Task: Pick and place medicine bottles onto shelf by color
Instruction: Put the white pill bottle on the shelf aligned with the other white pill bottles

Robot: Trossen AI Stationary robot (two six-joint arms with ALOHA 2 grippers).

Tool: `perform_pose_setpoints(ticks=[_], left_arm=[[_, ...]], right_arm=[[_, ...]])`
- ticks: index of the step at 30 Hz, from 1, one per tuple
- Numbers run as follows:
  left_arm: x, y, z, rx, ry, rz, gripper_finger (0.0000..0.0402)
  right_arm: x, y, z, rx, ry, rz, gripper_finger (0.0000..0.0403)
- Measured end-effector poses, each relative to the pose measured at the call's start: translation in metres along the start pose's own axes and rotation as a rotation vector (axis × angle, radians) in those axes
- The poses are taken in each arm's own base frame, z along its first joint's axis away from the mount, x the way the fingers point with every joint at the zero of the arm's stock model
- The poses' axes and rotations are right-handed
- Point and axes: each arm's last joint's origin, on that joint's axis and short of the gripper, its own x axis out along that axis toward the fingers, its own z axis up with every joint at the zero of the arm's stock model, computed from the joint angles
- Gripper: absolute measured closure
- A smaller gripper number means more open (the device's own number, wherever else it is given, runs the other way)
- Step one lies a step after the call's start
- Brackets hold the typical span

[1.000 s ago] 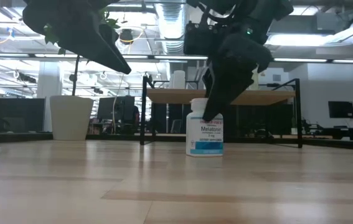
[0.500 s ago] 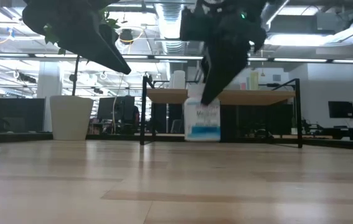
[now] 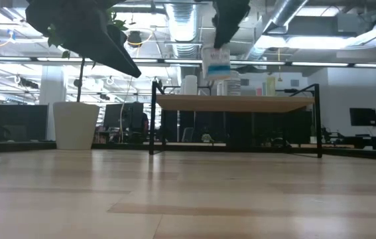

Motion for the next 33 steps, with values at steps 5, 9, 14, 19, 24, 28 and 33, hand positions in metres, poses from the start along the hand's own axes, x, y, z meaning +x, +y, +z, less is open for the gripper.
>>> perform_pose_setpoints(ticks=[5,9,14,19,24,28,33], left_arm=[[0.0,0.0,0.0,0.0,-0.001,0.0,0.0203],[0.0,0.0,0.001,0.005,-0.006,0.0,0.0203],[0.0,0.0,0.001,0.008,-0.006,0.0,0.0203],[0.0,0.0,0.001,0.008,-0.006,0.0,0.0203],[0.0,0.0,0.001,0.008,-0.006,0.003,0.0203],[0.0,0.0,0.001,0.008,-0.007,0.005,0.0203],[0.0,0.0,0.001,0.008,-0.007,0.006,0.0203]], right_arm=[[-0.029,-0.037,-0.013,0.071,0.013,-0.036,0.0229],[-0.056,-0.06,-0.032,0.127,0.005,-0.066,0.0227],[-0.078,-0.082,-0.057,0.132,-0.065,-0.098,0.0231],[-0.066,-0.092,-0.084,0.118,-0.188,-0.041,0.0226],[-0.049,-0.102,-0.097,0.096,-0.195,-0.07,0.0228],[-0.038,-0.113,-0.092,0.08,-0.208,-0.089,0.0227],[-0.014,-0.123,-0.086,0.095,-0.169,-0.074,0.0224]])
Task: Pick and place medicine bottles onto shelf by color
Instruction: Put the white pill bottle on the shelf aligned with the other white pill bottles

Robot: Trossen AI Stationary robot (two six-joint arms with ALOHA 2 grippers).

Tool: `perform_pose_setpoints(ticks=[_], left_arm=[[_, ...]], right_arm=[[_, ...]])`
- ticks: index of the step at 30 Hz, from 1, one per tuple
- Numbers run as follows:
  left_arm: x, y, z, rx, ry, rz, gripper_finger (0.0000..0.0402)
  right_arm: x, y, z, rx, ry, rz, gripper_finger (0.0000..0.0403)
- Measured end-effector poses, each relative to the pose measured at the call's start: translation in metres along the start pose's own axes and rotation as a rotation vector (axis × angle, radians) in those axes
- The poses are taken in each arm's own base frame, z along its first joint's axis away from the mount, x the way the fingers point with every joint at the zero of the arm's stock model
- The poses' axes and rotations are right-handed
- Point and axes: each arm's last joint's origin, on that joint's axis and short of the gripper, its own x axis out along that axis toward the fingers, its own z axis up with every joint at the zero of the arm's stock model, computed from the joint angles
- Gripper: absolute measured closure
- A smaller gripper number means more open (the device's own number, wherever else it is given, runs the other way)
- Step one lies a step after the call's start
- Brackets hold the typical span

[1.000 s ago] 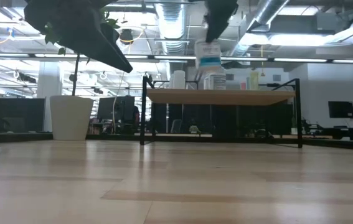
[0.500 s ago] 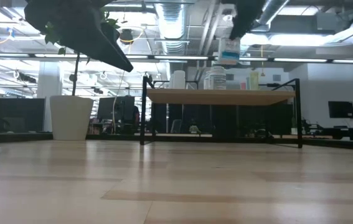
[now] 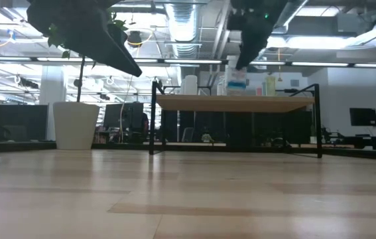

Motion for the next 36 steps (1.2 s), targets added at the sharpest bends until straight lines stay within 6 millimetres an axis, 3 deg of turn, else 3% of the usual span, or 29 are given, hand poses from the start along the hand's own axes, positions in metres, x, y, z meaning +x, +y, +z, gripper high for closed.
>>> perform_pose_setpoints(ticks=[4,24,36], left_arm=[[0.0,0.0,0.0,0.0,0.001,-0.001,0.0203],[0.0,0.0,0.0,0.008,0.001,-0.002,0.0203],[0.0,0.0,0.0,0.001,0.001,-0.003,0.0203]], right_arm=[[0.011,-0.006,-0.001,0.017,0.027,-0.003,0.0226],[0.011,-0.016,-0.001,-0.014,0.008,-0.061,0.0171],[0.011,-0.017,-0.001,-0.014,0.019,-0.083,0.0168]])
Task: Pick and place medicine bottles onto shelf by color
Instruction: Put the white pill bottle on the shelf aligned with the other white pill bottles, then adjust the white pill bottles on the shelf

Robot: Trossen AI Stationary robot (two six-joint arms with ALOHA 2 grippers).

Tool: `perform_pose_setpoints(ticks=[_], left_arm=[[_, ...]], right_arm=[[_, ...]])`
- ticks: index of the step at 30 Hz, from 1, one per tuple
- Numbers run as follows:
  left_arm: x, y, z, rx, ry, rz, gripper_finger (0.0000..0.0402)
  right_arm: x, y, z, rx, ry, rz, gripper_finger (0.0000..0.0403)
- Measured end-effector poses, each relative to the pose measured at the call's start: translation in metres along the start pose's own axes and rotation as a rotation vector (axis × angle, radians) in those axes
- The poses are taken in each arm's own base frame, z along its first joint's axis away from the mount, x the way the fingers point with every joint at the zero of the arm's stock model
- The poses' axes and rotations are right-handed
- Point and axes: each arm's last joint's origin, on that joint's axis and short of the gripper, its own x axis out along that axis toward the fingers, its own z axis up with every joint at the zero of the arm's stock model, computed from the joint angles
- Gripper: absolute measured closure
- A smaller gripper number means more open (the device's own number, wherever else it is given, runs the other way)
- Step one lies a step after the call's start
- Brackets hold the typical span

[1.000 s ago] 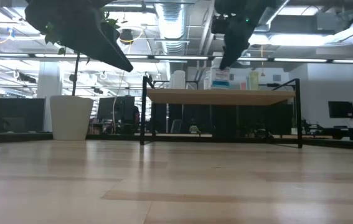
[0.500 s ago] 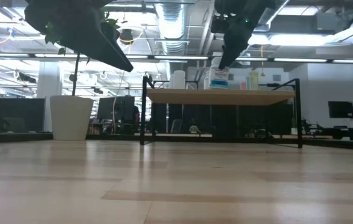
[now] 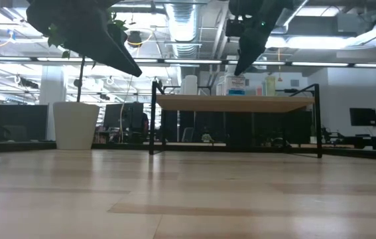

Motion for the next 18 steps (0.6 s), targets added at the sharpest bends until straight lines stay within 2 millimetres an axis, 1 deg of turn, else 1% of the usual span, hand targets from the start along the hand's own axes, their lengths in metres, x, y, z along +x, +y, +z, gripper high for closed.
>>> perform_pose_setpoints(ticks=[7,13,18], left_arm=[[0.0,0.0,0.0,-0.001,0.0,0.0,0.0203],[0.0,0.0,0.0,-0.002,0.0,0.0,0.0203],[0.0,0.0,0.0,-0.003,0.0,0.0,0.0203]], right_arm=[[-0.003,0.001,0.001,-0.002,-0.001,0.002,0.0168],[-0.02,-0.002,0.011,0.01,-0.036,-0.009,0.0168],[-0.031,-0.003,0.015,0.01,-0.033,-0.006,0.0168]])
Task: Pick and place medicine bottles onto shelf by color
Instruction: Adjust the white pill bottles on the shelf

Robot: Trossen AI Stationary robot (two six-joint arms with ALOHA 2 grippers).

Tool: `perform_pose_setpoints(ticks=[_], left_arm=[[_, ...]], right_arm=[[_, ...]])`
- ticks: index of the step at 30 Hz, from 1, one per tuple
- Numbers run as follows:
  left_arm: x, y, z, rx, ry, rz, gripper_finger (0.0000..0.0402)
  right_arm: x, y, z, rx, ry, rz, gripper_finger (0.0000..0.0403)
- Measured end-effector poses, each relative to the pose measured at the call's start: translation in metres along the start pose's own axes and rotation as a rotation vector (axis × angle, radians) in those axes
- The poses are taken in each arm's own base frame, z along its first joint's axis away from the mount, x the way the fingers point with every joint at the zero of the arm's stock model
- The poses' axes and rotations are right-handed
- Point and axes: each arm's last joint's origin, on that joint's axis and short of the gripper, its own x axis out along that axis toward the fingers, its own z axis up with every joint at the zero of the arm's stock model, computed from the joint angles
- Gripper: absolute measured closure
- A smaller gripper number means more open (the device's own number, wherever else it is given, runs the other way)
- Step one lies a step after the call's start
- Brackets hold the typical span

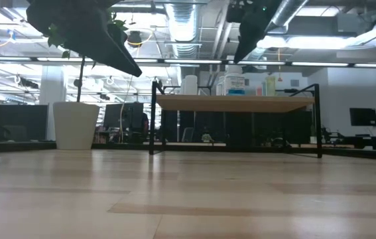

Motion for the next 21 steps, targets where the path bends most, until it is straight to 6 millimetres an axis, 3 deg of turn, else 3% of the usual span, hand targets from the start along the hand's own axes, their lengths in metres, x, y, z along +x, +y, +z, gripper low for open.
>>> perform_pose_setpoints(ticks=[7,14,21], left_arm=[[0.0,0.0,0.0,-0.002,0.0,0.0,0.0203],[0.0,0.0,0.0,-0.002,0.0,0.0,0.0203],[0.0,0.0,0.0,-0.003,0.0,0.0,0.0203]], right_arm=[[-0.011,0.003,0.001,-0.012,0.044,0.0,0.0168],[-0.015,-0.01,-0.006,0.053,0.146,-0.229,0.0174],[0.017,-0.026,-0.011,0.083,0.254,-0.287,0.0198]])
